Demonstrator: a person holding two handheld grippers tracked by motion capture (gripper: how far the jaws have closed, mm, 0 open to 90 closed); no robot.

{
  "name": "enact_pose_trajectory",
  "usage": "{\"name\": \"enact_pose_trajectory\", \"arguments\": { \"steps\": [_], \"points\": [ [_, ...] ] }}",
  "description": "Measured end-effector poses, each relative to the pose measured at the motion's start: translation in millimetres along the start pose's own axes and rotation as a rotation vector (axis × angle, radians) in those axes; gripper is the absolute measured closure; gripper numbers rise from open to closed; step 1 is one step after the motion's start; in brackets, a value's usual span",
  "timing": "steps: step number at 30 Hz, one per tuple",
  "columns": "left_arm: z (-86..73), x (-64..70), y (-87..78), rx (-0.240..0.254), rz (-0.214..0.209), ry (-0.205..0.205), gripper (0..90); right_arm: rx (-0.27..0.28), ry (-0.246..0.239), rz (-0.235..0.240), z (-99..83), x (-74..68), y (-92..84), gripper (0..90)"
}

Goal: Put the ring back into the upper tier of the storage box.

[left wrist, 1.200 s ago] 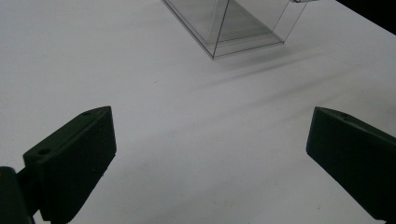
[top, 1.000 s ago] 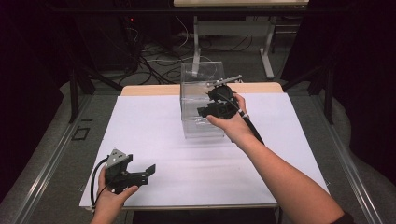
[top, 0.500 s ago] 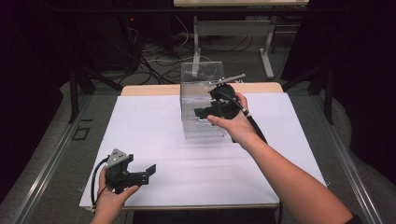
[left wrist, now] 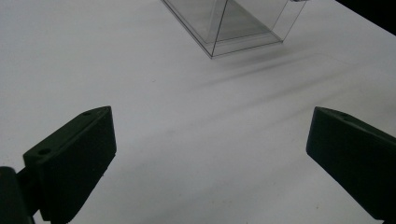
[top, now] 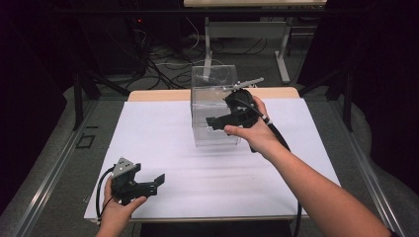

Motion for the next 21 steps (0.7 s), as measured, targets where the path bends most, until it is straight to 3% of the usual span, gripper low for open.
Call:
{"name": "enact_pose_trajectory", "arguments": {
  "steps": [5,15,21],
  "points": [
    [-0.1,0.0,-0.6,-0.004,0.001,0.001,1.8,0.011,-0.011,0.01,-4.2,-0.3,-10.0,0.0],
    [-0.1,-0.4,-1.1,-0.004,0.003,-0.001,1.8,0.008,-0.026,0.0,-22.7,6.5,-29.3,0.0],
    [-0.2,-0.5,-1.0,-0.004,0.004,-0.002,1.8,0.008,-0.003,-0.016,-40.3,13.7,-40.9,0.0]
  ]
}}
Point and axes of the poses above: each handheld gripper's, and its own axes: y roughly forward along the jaws, z roughly out of its top, x roughly to its right, the point moved 3 cm from there along y, roughly forward along the jaws, and after that the axes turned 11 degrees about -y, right-handed, at the moved point
